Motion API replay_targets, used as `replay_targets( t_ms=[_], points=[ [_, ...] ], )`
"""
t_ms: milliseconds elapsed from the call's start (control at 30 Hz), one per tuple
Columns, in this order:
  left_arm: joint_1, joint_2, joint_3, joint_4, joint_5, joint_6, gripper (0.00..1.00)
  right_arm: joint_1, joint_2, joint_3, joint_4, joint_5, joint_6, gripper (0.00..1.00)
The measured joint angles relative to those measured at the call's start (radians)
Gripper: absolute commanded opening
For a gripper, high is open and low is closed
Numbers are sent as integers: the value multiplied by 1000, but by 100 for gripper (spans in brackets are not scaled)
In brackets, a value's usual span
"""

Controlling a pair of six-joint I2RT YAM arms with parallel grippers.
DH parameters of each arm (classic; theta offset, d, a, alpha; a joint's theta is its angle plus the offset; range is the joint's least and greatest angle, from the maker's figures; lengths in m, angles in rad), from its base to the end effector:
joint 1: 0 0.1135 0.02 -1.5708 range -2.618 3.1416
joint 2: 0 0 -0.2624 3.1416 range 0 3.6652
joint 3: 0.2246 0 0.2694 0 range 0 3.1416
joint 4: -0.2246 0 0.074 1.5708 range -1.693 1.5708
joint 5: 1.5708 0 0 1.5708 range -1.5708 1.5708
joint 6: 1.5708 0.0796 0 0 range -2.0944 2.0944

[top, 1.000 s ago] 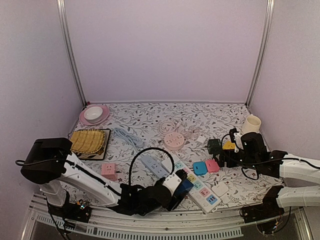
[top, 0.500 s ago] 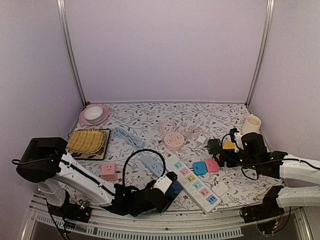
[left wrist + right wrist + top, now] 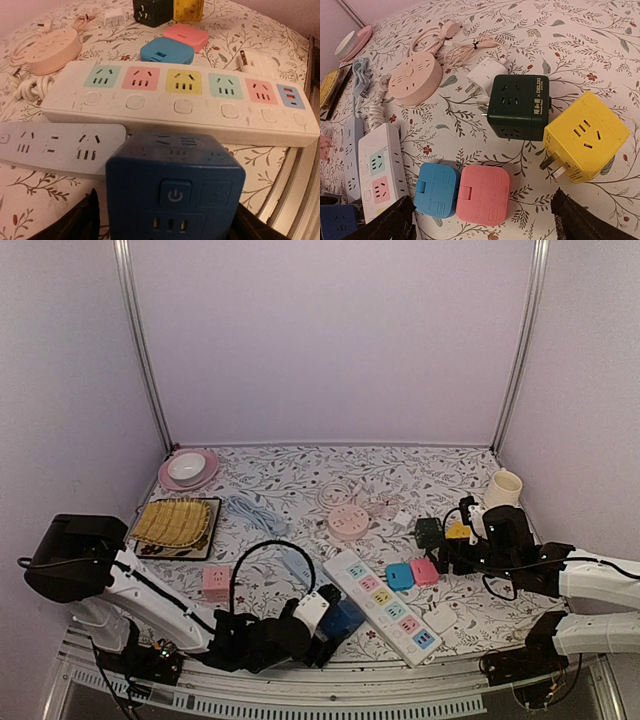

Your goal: Pull the plug off the socket

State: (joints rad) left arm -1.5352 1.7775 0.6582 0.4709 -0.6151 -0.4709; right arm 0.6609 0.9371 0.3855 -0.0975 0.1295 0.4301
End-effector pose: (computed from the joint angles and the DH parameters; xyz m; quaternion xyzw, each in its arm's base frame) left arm 0.0585 -0.3514 0.0762 0.3170 0.8038 -0.2118 0.4566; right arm 0.1970 0.1402 0.1460 -0.0743 0.8912 0.1807 0.4094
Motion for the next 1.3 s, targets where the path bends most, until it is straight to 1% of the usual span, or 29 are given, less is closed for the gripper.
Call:
replay_targets(
  t_ms=[233, 467, 600, 933, 1033, 1200, 1300],
  points=[
    [0, -88, -141, 124, -5, -2, 82, 0, 0, 0, 2, 0, 0, 97],
    [0, -95, -158, 186, -11, -2, 82, 0, 6, 0, 2, 0, 0, 97],
    [0, -117, -198, 229, -17, -2, 81, 0, 8, 0, 2, 0, 0, 96],
    [-10, -142, -230, 272, -59, -5, 81, 0, 8, 0, 3, 1, 0, 97],
    [-15, -175, -249, 280, -74, -5, 82, 0, 7, 0, 4, 1, 0, 96],
    [-22, -292, -312, 303, -112, -8, 84, 0, 7, 0, 8, 1, 0, 96],
    [-22, -351, -312, 283, -148, -13, 89, 0, 7, 0, 9, 2, 0, 96]
  ],
)
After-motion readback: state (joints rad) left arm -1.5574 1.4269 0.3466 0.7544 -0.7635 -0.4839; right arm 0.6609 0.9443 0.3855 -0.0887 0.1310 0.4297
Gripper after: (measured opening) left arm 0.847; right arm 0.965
